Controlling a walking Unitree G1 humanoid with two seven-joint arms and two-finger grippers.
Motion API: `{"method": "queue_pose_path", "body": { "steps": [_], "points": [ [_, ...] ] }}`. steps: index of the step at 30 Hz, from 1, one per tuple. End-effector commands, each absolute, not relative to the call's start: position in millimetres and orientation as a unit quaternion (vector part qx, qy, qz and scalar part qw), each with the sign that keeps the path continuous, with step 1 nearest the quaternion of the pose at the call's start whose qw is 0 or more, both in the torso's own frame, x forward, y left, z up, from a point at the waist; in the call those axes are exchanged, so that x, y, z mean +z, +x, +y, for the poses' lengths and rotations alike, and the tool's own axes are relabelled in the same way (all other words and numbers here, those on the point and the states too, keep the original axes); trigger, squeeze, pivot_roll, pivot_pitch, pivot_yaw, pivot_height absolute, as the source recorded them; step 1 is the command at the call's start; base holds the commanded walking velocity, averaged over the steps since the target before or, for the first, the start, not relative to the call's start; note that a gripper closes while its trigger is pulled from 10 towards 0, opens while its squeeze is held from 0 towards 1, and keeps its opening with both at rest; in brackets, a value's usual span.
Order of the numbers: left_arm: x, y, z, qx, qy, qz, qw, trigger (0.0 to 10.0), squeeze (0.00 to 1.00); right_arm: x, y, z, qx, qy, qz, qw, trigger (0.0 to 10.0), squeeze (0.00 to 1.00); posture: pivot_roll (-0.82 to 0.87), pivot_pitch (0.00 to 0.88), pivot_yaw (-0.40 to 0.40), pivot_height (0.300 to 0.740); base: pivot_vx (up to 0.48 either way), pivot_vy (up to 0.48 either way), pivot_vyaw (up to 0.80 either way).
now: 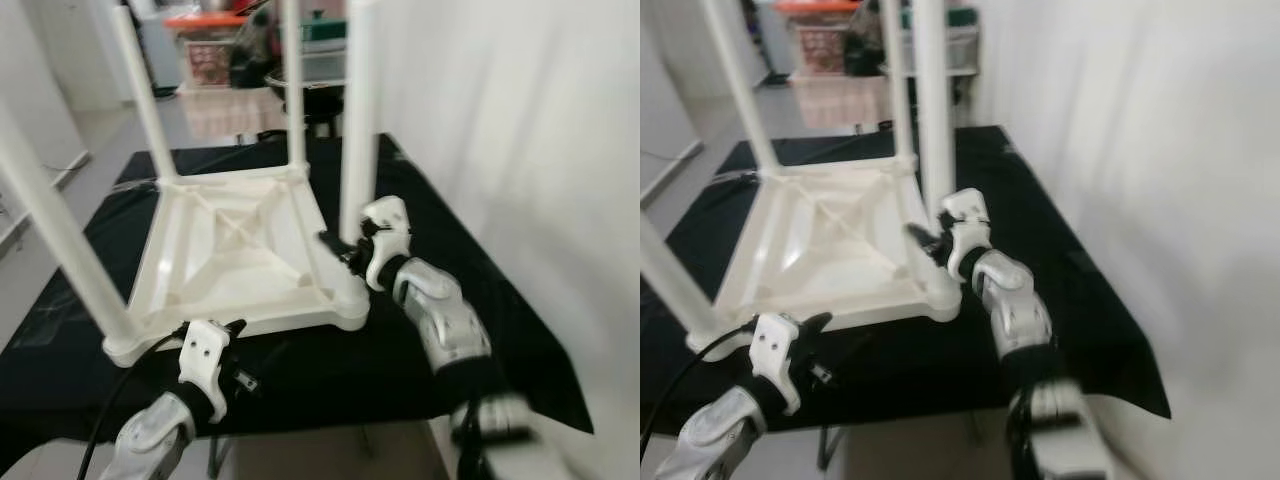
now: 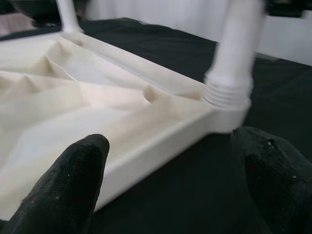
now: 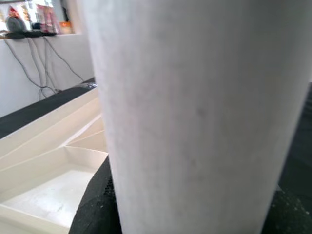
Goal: Building children table
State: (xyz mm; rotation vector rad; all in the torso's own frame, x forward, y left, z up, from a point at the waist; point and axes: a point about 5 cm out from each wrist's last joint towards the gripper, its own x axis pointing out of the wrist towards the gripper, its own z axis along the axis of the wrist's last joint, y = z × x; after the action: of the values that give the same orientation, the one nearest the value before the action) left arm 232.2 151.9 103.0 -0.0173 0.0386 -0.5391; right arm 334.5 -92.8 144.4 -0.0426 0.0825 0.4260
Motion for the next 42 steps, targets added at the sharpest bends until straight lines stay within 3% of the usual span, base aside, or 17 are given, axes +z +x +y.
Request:
{"method": "queue_pose_path", "body": {
  "steps": [1, 7, 8, 9, 14, 15, 16, 17, 21, 26, 31, 32, 42],
  "points": [
    [100.9, 233.9, 153.3, -0.267, -0.006, 0.023, 0.964, 10.0, 0.0, 91.3, 319.1, -95.2, 0.22, -0.025, 0.166, 0.961, 0.0, 0.0, -0.02, 0.0, 0.03, 0.74, 0.0, 0.0, 0.0],
    [98.9, 233.7, 157.2, -0.259, -0.005, 0.023, 0.966, 10.0, 0.0, 95.5, 326.5, -90.1, 0.238, -0.035, 0.149, 0.959, 0.0, 0.0, -0.02, 0.0, 0.026, 0.74, 0.0, 0.0, 0.0],
    [98.1, 233.4, 158.3, -0.253, -0.003, 0.022, 0.967, 10.0, 0.0, 94.3, 327.1, -89.7, 0.238, -0.031, 0.151, 0.959, 10.0, 0.0, -0.02, 0.0, 0.028, 0.74, 0.0, 0.0, 0.0],
    [97.3, 233.3, 158.6, -0.25, -0.005, 0.022, 0.968, 10.0, 0.0, 97.6, 327.9, -88.2, 0.256, -0.023, 0.145, 0.955, 10.0, 1.0, -0.02, 0.0, 0.027, 0.74, 0.0, 0.0, 0.0],
    [95.1, 233.8, 157.2, -0.254, -0.009, 0.023, 0.967, 10.0, 0.0, 119.9, 326.5, -79.3, 0.324, 0.005, 0.114, 0.939, 10.0, 1.0, -0.01, 0.0, 0.033, 0.74, 0.0, 0.0, 0.0],
    [94.6, 234.7, 156.7, -0.255, -0.012, 0.024, 0.966, 10.0, 0.0, 130.0, 327.4, -78.1, 0.37, 0.013, 0.096, 0.924, 10.0, 0.59, -0.02, 0.0, 0.034, 0.74, 0.0, 0.0, 0.0],
    [94.6, 234.7, 156.7, -0.255, -0.012, 0.024, 0.966, 10.0, 0.0, 130.0, 327.4, -78.1, 0.37, 0.013, 0.096, 0.924, 10.0, 0.59, -0.02, 0.0, 0.034, 0.74, 0.0, 0.0, 0.0],
    [94.3, 236.2, 156.1, -0.257, -0.016, 0.023, 0.966, 10.0, 0.0, 141.1, 329.3, -79.1, 0.43, 0.015, 0.075, 0.9, 10.0, 0.0, -0.01, 0.0, 0.031, 0.74, 0.0, 0.0, 0.0],
    [95.2, 239.6, 155.0, -0.26, -0.021, 0.02, 0.965, 10.0, 0.0, 168.2, 336.9, -92.4, 0.575, -0.04, 0.024, 0.817, 10.0, 0.0, -0.01, 0.0, 0.027, 0.74, 0.0, 0.0, 0.0],
    [97.3, 241.2, 154.6, -0.258, -0.023, 0.013, 0.966, 10.0, 0.0, 175.5, 345.4, -100.1, 0.607, -0.048, 0.022, 0.793, 10.0, 0.0, 0.0, 0.0, 0.018, 0.74, 0.0, 0.0, 0.0],
    [98.2, 243.5, 152.9, -0.262, -0.022, 0.011, 0.965, 10.0, 0.0, 181.6, 355.2, -100.9, 0.604, -0.042, 0.018, 0.796, 10.0, 0.0, 0.01, 0.0, 0.01, 0.74, 0.0, 0.0, 0.0],
    [98.3, 244.1, 152.3, -0.262, -0.022, 0.01, 0.965, 10.0, 0.0, 184.6, 357.7, -100.9, 0.607, -0.036, 0.014, 0.794, 0.0, 0.0, 0.02, 0.0, 0.003, 0.74, 0.0, 0.0, 0.0],
    [98.3, 243.4, 151.1, -0.26, -0.027, 0.007, 0.965, 10.0, 0.0, 182.8, 362.0, -109.1, 0.615, -0.025, 0.016, 0.788, 0.0, 0.0, 0.01, 0.0, -0.003, 0.74, 0.0, 0.0, 0.0]
  ]
}}
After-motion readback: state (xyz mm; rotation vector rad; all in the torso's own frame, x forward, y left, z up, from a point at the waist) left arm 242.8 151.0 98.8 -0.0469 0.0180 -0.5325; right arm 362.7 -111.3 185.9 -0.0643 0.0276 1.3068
